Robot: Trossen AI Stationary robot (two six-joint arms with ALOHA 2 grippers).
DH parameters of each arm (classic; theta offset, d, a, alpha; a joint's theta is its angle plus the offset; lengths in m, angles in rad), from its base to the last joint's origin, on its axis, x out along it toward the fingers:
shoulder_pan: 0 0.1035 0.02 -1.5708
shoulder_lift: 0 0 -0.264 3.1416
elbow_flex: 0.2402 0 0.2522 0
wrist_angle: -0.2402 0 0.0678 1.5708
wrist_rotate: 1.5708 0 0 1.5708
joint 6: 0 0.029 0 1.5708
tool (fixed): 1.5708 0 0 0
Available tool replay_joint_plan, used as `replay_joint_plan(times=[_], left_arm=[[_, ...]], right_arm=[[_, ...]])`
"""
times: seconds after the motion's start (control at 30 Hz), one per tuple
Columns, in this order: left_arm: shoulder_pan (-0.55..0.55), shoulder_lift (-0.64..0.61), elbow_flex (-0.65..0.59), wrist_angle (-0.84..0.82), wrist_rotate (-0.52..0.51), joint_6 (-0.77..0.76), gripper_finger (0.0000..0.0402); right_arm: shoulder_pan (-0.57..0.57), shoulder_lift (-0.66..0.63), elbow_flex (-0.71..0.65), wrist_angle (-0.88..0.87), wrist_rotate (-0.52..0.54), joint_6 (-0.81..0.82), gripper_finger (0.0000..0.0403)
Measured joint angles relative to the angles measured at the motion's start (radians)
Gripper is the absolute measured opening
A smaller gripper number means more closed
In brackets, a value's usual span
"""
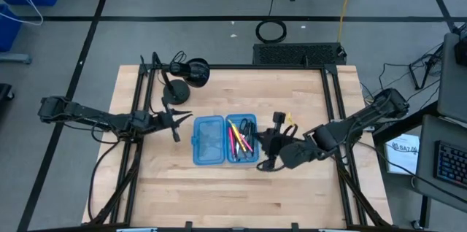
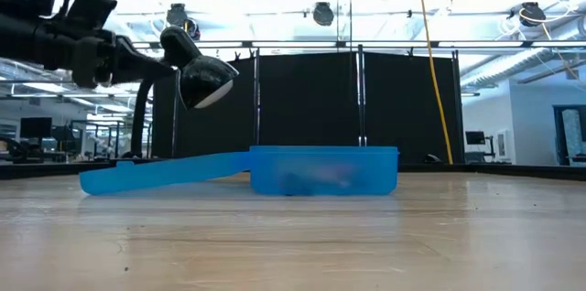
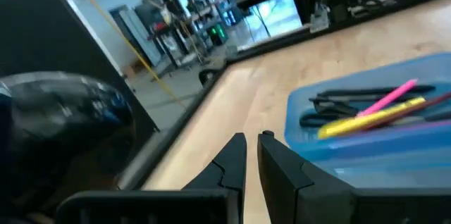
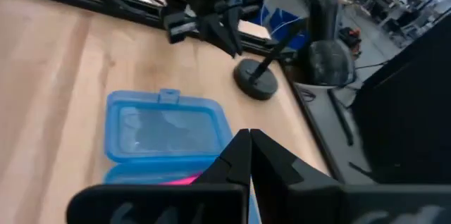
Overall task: Pick & place school supplies into a supply box
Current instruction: Return to Home Position
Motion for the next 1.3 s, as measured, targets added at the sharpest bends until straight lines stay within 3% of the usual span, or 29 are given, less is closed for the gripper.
replay_joint_plan(times=[0.3,0.5,0.63,0.77,0.87,0.97,1.17,1.3], left_arm=[[-0.084,-0.061,0.0,0.163,0.001,0.22,0.0007],[-0.068,-0.172,0.016,0.159,0.145,0.384,0.0005],[0.022,-0.205,0.093,-0.054,0.286,0.374,0.0003],[0.168,-0.189,0.143,-0.284,0.501,0.273,0.0002],[0.251,-0.22,0.143,-0.36,0.576,0.173,0.0002],[0.283,-0.297,0.145,-0.419,0.506,0.122,0.0002],[0.254,-0.468,0.145,-0.498,0.557,0.059,0.0001],[0.208,-0.541,0.121,-0.544,0.544,0.027,0.0001]], right_arm=[[-0.122,-0.25,-0.066,-0.023,-0.165,-0.09,0.0],[-0.162,-0.499,-0.373,0.177,-0.228,-0.158,0.0],[-0.243,-0.629,-0.621,0.417,-0.427,-0.169,0.0],[-0.344,-0.682,-0.782,0.582,-0.599,-0.146,0.0],[-0.367,-0.725,-0.853,0.593,-0.585,-0.142,0.0],[-0.361,-0.804,-0.882,0.5,-0.545,-0.093,0.0],[-0.286,-0.969,-0.978,0.5,-0.463,-0.016,0.0],[-0.194,-1.008,-1.087,0.591,-0.397,0.008,0.0]])
